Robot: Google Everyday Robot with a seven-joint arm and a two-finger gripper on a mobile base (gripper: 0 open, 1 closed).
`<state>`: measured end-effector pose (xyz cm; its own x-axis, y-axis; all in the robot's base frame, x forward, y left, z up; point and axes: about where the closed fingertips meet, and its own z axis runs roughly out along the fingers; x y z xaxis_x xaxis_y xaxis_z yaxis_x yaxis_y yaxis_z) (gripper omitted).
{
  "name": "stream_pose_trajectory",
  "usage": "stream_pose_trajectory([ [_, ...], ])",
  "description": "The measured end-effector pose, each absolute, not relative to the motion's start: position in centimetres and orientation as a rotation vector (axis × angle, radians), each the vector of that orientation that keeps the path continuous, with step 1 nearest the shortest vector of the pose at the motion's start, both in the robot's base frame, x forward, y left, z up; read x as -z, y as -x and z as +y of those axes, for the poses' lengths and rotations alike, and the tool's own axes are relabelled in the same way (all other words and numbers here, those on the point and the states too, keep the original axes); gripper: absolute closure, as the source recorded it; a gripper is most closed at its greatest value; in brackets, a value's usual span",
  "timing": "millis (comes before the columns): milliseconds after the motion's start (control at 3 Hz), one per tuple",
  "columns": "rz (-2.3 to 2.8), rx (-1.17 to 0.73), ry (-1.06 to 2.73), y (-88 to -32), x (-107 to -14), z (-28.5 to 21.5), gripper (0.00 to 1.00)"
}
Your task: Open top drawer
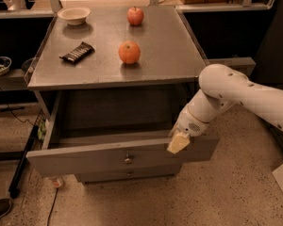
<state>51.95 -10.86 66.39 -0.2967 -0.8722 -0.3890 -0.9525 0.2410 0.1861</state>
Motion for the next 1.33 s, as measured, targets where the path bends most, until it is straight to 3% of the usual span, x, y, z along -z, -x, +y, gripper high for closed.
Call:
stream_pose_trajectory([
  [1333, 2.315, -0.647, 1.608, -49.0, -67.5, -12.6, 1.0],
])
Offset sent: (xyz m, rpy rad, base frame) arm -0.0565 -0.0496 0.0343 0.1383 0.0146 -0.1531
